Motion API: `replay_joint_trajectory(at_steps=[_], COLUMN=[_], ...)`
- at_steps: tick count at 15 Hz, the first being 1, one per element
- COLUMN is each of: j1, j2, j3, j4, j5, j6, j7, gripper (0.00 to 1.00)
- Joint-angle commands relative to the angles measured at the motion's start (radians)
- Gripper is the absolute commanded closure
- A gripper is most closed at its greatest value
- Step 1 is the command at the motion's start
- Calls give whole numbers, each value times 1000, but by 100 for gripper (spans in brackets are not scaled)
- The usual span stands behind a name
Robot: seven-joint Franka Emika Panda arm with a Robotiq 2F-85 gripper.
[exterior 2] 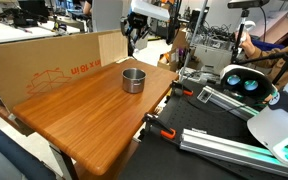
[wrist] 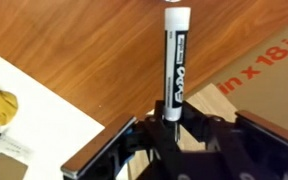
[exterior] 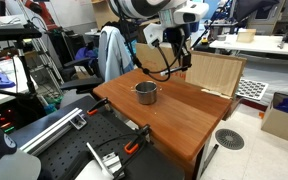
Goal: Place the black marker inside the pot
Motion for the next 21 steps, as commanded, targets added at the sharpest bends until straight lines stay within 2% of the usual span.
replay_joint_trajectory(at_steps=[1, 7, 13, 15, 21], j1=[54, 153, 232, 266, 420], j2=[-50, -60, -64, -60, -50], j3=[-19, -65, -119, -161, -359], j4=[-69, -151, -200, -208, -197], j5=[-80, -274, -401, -471, -808], j6=[95, 206, 225, 233, 276], j7=[36, 169, 247, 290, 519], gripper=[94, 94, 94, 94, 94])
